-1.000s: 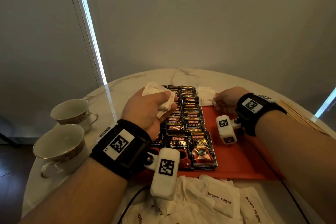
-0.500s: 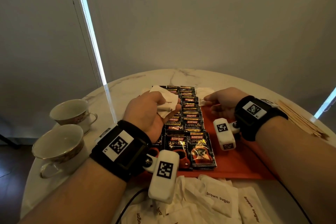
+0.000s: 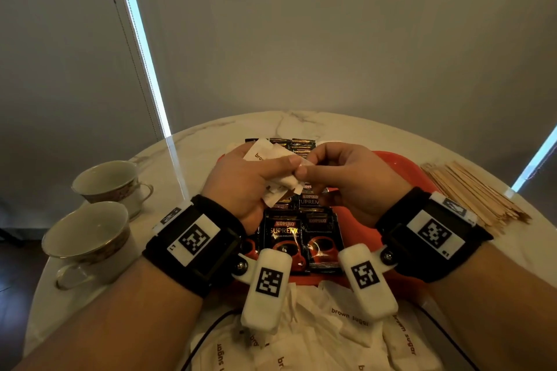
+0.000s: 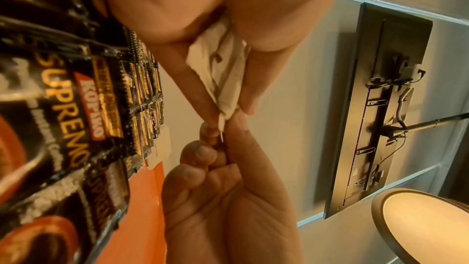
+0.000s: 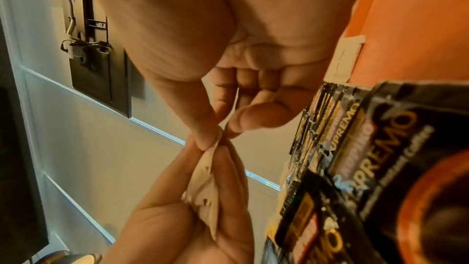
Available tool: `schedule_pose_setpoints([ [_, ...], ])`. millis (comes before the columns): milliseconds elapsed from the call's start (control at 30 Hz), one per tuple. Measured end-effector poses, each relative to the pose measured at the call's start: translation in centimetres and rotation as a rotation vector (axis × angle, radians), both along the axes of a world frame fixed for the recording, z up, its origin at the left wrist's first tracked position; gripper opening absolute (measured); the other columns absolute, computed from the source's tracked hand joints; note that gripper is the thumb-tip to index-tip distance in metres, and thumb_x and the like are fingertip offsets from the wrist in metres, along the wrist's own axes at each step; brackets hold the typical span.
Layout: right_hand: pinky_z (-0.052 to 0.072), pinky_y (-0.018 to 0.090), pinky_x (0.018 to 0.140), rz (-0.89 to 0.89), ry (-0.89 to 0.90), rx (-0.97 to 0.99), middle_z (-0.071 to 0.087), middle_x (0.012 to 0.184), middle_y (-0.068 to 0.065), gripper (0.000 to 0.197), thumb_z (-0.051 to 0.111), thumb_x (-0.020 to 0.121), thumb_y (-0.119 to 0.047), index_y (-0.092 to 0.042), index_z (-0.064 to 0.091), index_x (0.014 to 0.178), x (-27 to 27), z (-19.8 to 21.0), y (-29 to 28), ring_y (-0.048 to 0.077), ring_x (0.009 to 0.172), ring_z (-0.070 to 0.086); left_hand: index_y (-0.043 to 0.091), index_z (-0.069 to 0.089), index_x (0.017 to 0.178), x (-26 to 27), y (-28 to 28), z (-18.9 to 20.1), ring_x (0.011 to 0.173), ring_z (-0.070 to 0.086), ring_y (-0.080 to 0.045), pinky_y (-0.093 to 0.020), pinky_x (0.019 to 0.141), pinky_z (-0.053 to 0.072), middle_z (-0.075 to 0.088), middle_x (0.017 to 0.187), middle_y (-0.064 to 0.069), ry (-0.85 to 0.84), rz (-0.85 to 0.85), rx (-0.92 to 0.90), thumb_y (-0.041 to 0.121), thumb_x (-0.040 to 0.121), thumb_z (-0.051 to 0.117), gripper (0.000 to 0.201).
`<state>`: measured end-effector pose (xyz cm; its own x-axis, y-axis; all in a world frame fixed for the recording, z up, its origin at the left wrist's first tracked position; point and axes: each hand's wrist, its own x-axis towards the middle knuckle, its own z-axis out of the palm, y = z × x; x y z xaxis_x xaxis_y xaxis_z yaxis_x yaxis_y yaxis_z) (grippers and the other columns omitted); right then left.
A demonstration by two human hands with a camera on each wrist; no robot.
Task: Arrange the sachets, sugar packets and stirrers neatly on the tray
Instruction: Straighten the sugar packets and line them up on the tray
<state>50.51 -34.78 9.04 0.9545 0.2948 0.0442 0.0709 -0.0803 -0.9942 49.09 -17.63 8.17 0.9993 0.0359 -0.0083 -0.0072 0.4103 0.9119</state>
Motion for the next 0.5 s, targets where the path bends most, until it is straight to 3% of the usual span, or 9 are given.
schedule_pose_setpoints([
  [100,0.052,0.028,0.055,-0.041,0.004,0.103,0.067,0.076,0.006,0.015,0.077,0.085,-0.010,-0.007,0.063,0.090,-0.07,-0.08,-0.08,0.013,0.060,0.057,-0.001,0.064,0.121,-0.17,-0.04,0.10,0.091,0.077,-0.034,-0.038,0.070,0.064,0.076,0.108,-0.023,-0.002,-0.033,0.016,0.005,0.074,0.082,0.050],
  [233,0.054,0.028,0.053,-0.106,0.062,0.252,0.068,0.067,0.004,0.014,0.069,0.091,-0.004,-0.006,0.057,0.098,0.14,0.02,-0.23,0.015,0.057,0.058,0.001,0.067,0.119,-0.26,-0.07,0.13,0.089,0.077,-0.031,-0.032,0.067,0.063,0.078,0.104,-0.020,0.012,-0.078,0.016,-0.010,0.081,0.074,0.040],
  [400,0.053,0.025,0.054,-0.056,0.004,0.181,0.071,0.087,0.009,0.016,0.072,0.089,-0.010,-0.006,0.064,0.102,-0.18,-0.28,0.00,0.016,0.066,0.065,0.002,0.067,0.117,-0.53,-0.21,0.16,0.083,0.078,-0.026,-0.029,0.064,0.063,0.079,0.097,-0.015,-0.012,-0.073,0.084,-0.013,0.079,0.074,0.041],
  [500,0.051,0.024,0.053,-0.109,-0.054,0.146,0.072,0.085,0.013,0.010,0.074,0.088,-0.011,-0.005,0.067,0.093,-0.16,-0.41,-0.01,0.019,0.068,0.065,0.002,0.066,0.119,-0.64,-0.29,0.16,0.086,0.078,-0.026,-0.029,0.064,0.063,0.078,0.102,-0.017,0.001,-0.094,0.096,-0.010,0.080,0.075,0.043],
])
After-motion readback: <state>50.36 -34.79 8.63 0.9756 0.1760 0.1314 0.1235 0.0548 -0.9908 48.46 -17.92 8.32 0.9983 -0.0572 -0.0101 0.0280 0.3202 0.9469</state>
